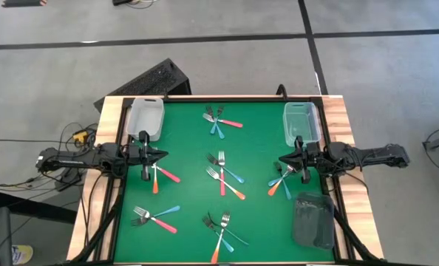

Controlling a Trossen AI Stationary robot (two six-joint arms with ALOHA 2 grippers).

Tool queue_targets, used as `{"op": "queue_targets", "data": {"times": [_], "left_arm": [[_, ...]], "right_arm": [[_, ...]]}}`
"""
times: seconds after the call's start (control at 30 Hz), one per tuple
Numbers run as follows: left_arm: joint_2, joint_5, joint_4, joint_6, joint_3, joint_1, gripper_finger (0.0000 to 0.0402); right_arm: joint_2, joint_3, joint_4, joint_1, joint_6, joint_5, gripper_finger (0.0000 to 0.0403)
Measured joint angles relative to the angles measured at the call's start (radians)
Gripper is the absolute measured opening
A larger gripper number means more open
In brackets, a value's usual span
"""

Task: Sort silverware by color (type)

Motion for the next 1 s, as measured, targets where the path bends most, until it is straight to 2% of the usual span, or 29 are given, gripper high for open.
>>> {"op": "queue_targets", "data": {"times": [0.13,0.3,0.5,0.73,0.87,1.0], "left_arm": [[0.0,-0.02,0.004,0.002,0.0,0.0,0.0002],[0.0,-0.078,0.012,0.068,0.0,0.0,0.0002],[0.0,-0.101,0.011,0.101,0.0,0.0,0.0002],[0.0,-0.114,0.014,-0.031,0.0,0.0,0.0002],[0.0,-0.112,0.014,-0.124,0.0,0.0,0.0002],[0.0,-0.112,0.014,-0.177,0.0,0.0,0.0002]], "right_arm": [[0.0,0.0,0.0,-0.001,-0.025,0.005,0.0033],[0.0,-0.001,0.031,-0.021,-0.119,0.065,0.0033],[0.0,-0.001,0.148,-0.055,0.015,0.081,0.0033],[0.0,-0.001,0.267,-0.086,-0.014,0.105,0.0033],[0.04,-0.001,0.164,-0.118,0.201,0.28,0.0033],[0.151,0.011,0.014,-0.13,0.47,0.283,0.0033]]}}
